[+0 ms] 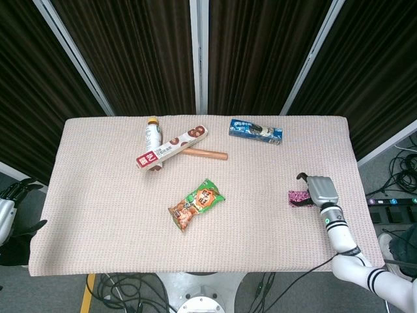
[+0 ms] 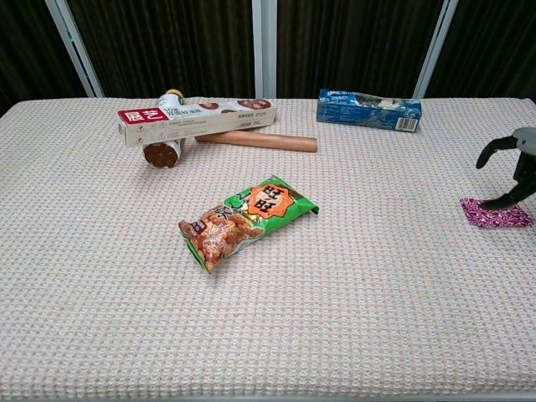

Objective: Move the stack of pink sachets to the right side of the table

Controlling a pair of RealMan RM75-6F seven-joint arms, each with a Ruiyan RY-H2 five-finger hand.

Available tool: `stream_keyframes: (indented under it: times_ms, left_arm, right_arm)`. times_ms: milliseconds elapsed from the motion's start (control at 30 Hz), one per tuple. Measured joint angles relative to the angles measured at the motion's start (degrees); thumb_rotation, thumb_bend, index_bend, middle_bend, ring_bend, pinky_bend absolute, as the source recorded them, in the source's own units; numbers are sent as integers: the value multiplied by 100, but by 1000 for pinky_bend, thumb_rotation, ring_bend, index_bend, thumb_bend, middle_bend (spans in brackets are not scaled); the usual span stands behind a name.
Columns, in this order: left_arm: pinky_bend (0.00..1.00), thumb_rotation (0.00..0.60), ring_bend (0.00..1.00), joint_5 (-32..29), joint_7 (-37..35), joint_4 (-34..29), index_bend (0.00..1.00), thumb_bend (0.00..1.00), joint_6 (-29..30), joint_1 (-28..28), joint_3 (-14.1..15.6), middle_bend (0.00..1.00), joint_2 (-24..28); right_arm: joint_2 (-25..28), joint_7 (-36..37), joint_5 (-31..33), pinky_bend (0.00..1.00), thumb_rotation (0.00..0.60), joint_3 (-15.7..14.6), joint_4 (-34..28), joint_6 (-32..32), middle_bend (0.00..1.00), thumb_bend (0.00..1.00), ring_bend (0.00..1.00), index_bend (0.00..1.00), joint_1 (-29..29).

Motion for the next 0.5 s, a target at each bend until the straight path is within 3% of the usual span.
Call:
stream_keyframes:
  times_ms: [100, 167, 233, 300, 333, 400, 500]
  left_arm:
    - [345, 600, 234, -5, 23, -24, 313, 0, -1, -11, -16, 286, 12]
    - [345, 600, 234, -16, 39, -26, 313, 0, -9, -20, -28, 286, 12]
    - [345, 600, 234, -23, 72, -10, 312, 2, -15, -28, -36, 285, 5]
    - [345, 600, 234, -35, 140, 41, 312, 9, -23, -39, -47, 285, -18]
    - [345, 600, 234, -42, 172, 72, 312, 11, -25, -43, -54, 286, -31]
    - [345, 600, 234, -60, 224, 143, 312, 11, -26, -55, -74, 286, -62]
    - [344, 600, 234, -71, 216, 176, 312, 11, -25, -81, -107, 285, -77]
  right_arm:
    - [163, 415, -263, 973, 360, 122, -257, 404, 1000, 0, 998, 369, -95]
    - [293, 611, -444, 903, 351, 200, -427, 789, 969, 0, 931, 365, -201]
    - [367, 663, -620, 748, 319, 233, -495, 1181, 770, 0, 677, 320, -310]
    - [454, 596, -857, 399, 253, 216, -504, 1694, 394, 0, 245, 207, -469]
    - [497, 508, -942, 252, 224, 192, -506, 1908, 274, 0, 118, 150, -544]
    - [613, 167, -1067, 48, 187, 119, -540, 2290, 110, 0, 6, 39, -717]
    - [861, -502, -1149, 3, 176, -19, -738, 2615, 60, 0, 0, 4, -1041]
